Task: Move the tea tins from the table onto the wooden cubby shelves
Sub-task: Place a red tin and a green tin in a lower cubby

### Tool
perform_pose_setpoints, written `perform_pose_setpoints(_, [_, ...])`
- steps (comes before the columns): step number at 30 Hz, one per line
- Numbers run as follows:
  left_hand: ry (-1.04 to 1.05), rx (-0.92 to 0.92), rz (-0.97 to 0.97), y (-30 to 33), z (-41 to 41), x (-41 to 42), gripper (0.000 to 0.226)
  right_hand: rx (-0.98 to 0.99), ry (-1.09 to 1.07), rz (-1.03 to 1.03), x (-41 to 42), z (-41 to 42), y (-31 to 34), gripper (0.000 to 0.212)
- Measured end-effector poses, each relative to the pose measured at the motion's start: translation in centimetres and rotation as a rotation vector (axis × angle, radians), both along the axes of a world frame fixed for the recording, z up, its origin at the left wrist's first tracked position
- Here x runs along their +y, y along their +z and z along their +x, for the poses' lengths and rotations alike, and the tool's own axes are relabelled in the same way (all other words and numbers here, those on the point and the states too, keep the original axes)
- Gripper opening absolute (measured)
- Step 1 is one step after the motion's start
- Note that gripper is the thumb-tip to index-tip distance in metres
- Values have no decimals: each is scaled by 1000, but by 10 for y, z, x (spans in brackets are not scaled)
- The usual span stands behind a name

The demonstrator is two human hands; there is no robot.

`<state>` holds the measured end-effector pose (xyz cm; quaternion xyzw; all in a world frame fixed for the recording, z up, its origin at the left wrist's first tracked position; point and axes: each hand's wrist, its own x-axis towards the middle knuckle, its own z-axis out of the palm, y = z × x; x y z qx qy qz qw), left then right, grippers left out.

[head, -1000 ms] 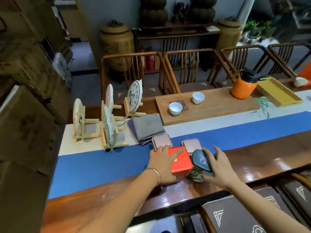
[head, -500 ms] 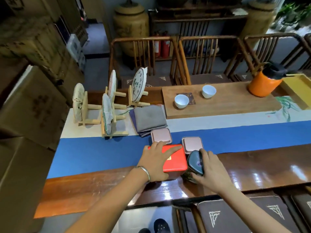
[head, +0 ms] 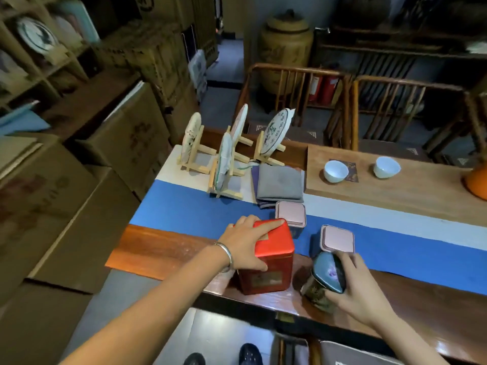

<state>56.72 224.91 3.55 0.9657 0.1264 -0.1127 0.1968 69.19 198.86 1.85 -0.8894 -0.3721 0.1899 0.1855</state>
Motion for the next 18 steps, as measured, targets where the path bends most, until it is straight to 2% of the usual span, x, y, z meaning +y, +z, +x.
perform_pose_setpoints(3, [88,25,-41,13,-38,28,106,14,132,-34,19,-7,9,87])
perform_pose_setpoints(10, [296,31,54,45,-178,89,105,49,505,-11,124,-72,43,91])
perform_pose_setpoints(18, [735,-24,73,79,-424,130,105,12,924,72,286,-250,75,84])
